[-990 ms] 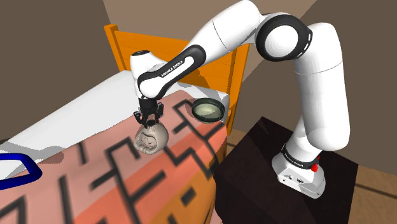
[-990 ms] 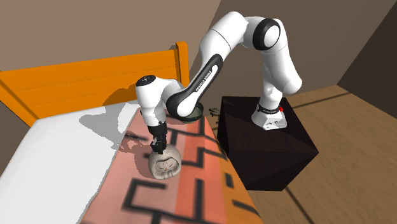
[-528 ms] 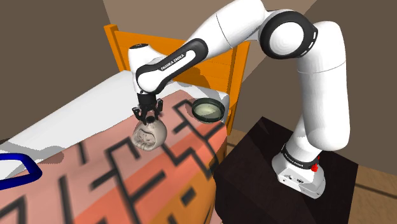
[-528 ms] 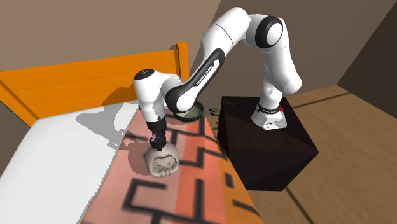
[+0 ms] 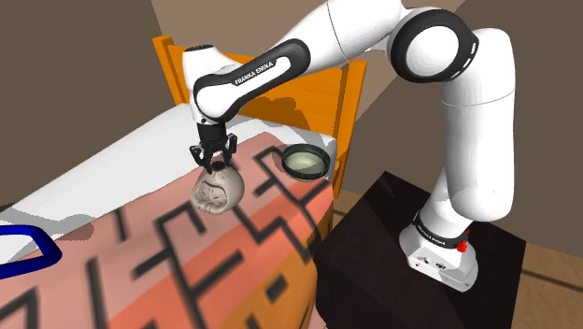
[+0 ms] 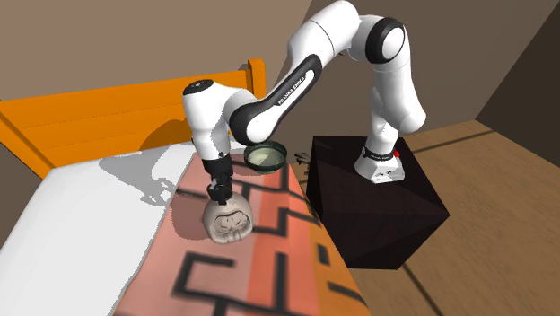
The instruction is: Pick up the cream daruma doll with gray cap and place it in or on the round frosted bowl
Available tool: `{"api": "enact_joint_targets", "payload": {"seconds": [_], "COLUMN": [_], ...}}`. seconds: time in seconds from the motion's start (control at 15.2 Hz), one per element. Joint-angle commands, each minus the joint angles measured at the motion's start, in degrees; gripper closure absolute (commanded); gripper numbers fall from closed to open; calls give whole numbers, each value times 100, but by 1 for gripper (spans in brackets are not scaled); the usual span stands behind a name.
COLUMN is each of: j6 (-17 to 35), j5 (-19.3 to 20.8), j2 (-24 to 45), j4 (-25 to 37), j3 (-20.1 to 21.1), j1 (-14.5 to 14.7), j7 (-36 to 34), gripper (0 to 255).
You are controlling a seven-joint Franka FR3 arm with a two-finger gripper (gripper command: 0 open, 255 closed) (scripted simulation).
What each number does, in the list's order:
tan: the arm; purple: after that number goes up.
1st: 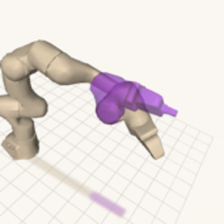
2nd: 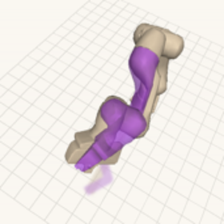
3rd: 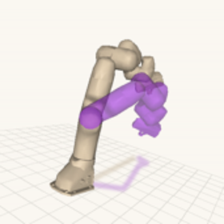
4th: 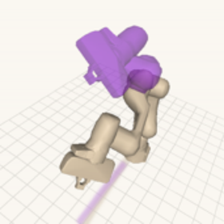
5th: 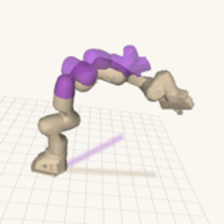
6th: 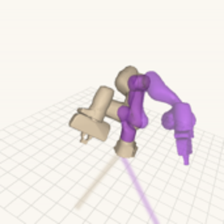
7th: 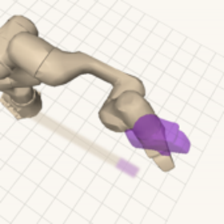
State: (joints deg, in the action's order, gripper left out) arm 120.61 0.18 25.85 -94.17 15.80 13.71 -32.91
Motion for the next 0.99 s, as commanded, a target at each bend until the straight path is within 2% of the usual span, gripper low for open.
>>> {"api": "enact_joint_targets", "payload": {"seconds": [0.0, 0.92], "j6": [-112, -1063], "j5": [-13, -72], "j2": [-66, -350], "j4": [64, 741], "j3": [10, 49], "j1": [-1, -11], "j7": [-8, -46], "gripper": [255, 255]}}
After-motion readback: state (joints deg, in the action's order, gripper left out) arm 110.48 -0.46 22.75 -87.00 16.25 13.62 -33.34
